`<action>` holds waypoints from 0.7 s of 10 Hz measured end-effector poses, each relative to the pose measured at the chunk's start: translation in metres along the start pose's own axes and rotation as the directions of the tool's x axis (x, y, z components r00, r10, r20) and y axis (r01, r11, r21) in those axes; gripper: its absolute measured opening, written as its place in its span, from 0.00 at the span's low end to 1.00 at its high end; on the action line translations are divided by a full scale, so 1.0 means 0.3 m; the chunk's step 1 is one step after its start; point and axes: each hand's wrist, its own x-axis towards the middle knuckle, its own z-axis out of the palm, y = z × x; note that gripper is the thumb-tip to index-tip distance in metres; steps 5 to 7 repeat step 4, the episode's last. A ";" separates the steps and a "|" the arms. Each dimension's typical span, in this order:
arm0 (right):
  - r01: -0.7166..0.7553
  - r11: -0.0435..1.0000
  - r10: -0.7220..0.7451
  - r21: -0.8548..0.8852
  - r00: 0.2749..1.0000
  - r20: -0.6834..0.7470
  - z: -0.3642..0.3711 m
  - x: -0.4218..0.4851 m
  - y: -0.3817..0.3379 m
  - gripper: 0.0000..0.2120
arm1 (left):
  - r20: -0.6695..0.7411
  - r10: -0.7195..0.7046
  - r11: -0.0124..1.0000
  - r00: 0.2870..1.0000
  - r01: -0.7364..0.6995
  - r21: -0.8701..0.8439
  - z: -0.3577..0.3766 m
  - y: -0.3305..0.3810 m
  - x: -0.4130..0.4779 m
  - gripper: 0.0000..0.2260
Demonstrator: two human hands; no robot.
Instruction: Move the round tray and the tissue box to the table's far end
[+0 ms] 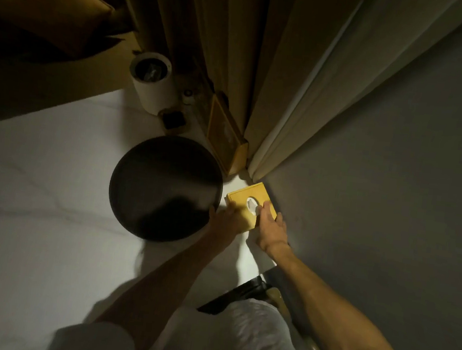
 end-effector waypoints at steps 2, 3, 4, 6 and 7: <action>-0.001 0.993 0.012 -0.118 0.996 0.086 -0.053 0.046 -0.033 0.27 | 0.077 0.109 0.958 0.991 -0.126 0.257 -0.234 -0.069 -0.143 0.28; -0.126 0.982 0.139 -0.140 0.987 0.084 -0.050 0.032 -0.096 0.22 | 0.134 -0.007 0.966 0.991 -0.028 0.257 -0.345 -0.179 -0.234 0.17; -0.161 0.985 0.161 -0.069 0.987 -0.005 -0.026 0.006 -0.237 0.18 | 0.142 -0.131 0.966 0.981 0.094 0.242 -0.452 -0.321 -0.323 0.15; -0.161 0.985 0.161 -0.069 0.987 -0.005 -0.026 0.006 -0.237 0.18 | 0.142 -0.131 0.966 0.981 0.094 0.242 -0.452 -0.321 -0.323 0.15; -0.161 0.985 0.161 -0.069 0.987 -0.005 -0.026 0.006 -0.237 0.18 | 0.142 -0.131 0.966 0.981 0.094 0.242 -0.452 -0.321 -0.323 0.15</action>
